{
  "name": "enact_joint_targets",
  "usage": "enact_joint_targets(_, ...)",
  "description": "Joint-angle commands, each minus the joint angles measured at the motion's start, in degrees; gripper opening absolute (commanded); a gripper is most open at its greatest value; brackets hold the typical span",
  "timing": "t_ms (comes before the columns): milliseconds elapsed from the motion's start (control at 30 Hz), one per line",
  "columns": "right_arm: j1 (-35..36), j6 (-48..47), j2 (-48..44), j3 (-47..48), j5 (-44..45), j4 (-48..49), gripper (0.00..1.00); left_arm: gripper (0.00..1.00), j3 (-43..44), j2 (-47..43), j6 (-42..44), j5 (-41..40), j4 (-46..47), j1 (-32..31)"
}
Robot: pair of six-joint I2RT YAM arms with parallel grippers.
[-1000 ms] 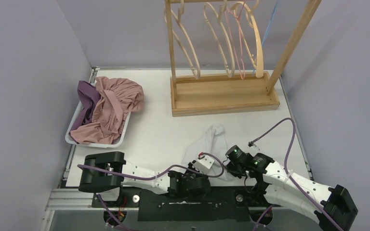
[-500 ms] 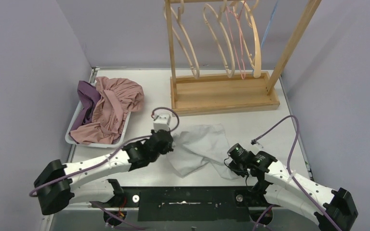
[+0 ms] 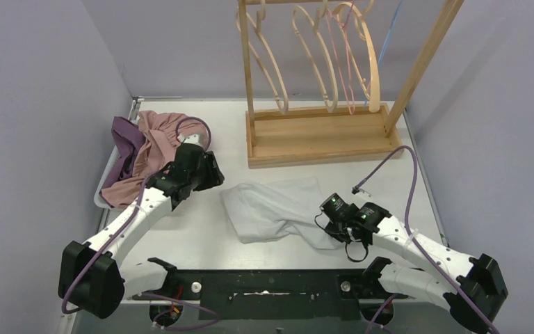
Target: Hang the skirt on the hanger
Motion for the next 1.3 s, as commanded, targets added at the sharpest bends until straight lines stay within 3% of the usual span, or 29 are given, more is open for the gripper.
enact_joint_targets(0, -0.7, -3.5, 3.7, 4.6, 4.1, -0.7, 0.01, 0.48, 1.4, -1.1, -2.5, 6.4, -7.1, 0.9)
enact_joint_targets(200, -2.1, -4.8, 6.9, 6.0, 2.0, 3.6, 0.01, 0.52, -12.8, -9.9, -14.8, 17.4, -4.4, -1.6)
enact_joint_targets(233, -2.3, -5.0, 7.7, 6.4, 1.5, 4.1, 0.00, 0.57, -16.5, -11.9, -17.4, 18.6, -2.4, -3.0)
enact_joint_targets(367, -3.2, -6.4, 10.9, 7.6, 0.0, 5.7, 0.00, 0.66, -24.7, -17.1, -25.8, 17.7, 6.7, -10.0)
enact_joint_targets(533, -4.0, -8.0, 12.0, 6.1, -1.6, 10.2, 0.00, 0.68, -31.2, -13.7, -29.6, 16.8, 21.0, -12.7)
enact_joint_targets(700, -4.9, -9.1, 12.8, 5.4, -1.7, 10.9, 0.00, 0.61, -34.3, -10.2, -30.8, 13.4, 31.1, -13.3)
enact_joint_targets(800, -5.7, -9.3, 12.3, 5.4, -1.3, 9.6, 0.00, 0.46, -35.7, -9.2, -32.9, 15.4, 36.3, -14.0)
enact_joint_targets(900, -7.0, -10.1, 11.2, 6.4, -0.4, 6.3, 0.00, 0.08, -32.9, -9.7, -32.6, 17.4, 29.3, -13.9)
enact_joint_targets(933, -7.6, -10.6, 10.8, 7.0, -0.1, 4.7, 0.00, 0.00, -31.0, -10.4, -32.1, 18.1, 24.5, -13.7)
enact_joint_targets(1133, -13.4, -17.7, 7.6, 12.5, -0.4, -5.2, 0.00, 0.00, -17.6, -13.6, -24.6, 27.4, -7.1, -7.1)
enact_joint_targets(1267, -16.0, -21.6, 6.4, 14.7, -1.1, -9.7, 0.00, 0.00, -13.1, -14.4, -20.1, 29.8, -19.8, -2.7)
